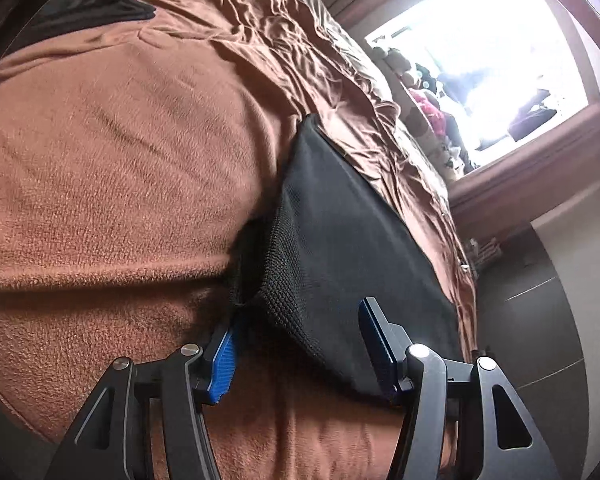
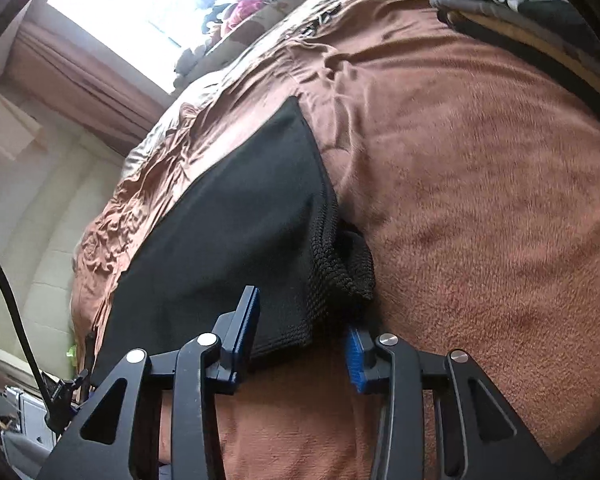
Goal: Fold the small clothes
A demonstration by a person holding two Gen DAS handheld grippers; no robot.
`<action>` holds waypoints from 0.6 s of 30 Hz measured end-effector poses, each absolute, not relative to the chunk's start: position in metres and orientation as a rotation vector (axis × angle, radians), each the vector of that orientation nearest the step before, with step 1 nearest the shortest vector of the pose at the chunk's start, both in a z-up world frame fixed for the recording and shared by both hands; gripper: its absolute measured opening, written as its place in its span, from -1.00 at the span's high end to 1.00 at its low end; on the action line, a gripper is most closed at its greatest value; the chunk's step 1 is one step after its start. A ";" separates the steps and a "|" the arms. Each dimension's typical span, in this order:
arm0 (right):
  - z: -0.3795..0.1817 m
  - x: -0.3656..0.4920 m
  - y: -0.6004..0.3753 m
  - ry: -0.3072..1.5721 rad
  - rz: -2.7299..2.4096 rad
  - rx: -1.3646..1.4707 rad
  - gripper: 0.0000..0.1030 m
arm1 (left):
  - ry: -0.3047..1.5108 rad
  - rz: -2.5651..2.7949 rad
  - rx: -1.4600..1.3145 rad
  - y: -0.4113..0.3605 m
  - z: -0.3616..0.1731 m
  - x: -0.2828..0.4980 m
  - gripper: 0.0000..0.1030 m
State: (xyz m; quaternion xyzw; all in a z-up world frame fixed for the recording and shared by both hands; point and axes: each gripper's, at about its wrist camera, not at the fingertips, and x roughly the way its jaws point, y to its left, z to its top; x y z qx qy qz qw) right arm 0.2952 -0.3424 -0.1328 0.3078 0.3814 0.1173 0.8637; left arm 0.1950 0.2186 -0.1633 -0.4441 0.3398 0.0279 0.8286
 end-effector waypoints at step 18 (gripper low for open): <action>-0.145 0.317 -0.343 0.836 0.175 0.697 0.83 | 0.832 0.201 -0.832 0.220 -0.182 0.221 0.85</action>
